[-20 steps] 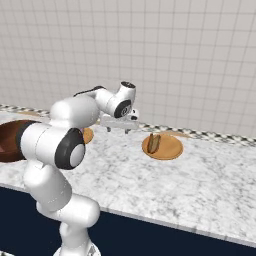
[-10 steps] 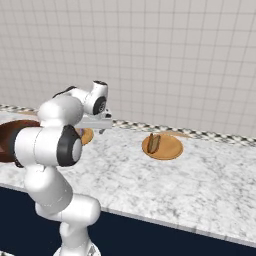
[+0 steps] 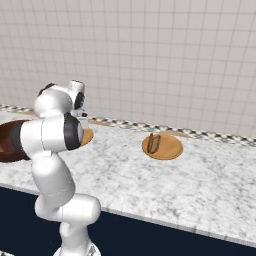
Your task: Place one bun and one sausage from the bowl on each plate.
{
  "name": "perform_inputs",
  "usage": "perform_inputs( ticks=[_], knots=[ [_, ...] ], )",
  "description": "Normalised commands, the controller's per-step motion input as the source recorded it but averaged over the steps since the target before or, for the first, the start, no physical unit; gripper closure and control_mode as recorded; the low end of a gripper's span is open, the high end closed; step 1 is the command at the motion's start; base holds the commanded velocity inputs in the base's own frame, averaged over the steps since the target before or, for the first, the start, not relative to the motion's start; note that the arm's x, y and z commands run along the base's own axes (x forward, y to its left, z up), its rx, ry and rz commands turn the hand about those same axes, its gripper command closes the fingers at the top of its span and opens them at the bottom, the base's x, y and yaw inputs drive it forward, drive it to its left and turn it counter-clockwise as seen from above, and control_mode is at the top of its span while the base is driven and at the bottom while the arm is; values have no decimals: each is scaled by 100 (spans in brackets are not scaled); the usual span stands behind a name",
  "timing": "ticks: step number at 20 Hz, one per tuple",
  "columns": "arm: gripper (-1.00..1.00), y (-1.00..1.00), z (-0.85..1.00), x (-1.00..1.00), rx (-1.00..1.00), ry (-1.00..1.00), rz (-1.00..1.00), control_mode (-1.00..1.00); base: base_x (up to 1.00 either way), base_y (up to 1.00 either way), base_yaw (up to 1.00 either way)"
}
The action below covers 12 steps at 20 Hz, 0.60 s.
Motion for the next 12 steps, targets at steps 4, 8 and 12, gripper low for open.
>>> perform_inputs(
  ticks=[4, 8, 12],
  knots=[
    [-100, 100, -1, 0, 0, 23, 11, -100, 0, 0, 0],
    [-100, 100, -4, 0, 0, 22, 11, -100, 0, 0, 0],
    [-100, 81, 0, -4, 0, 19, 10, -100, 0, 0, 0]
  ],
)
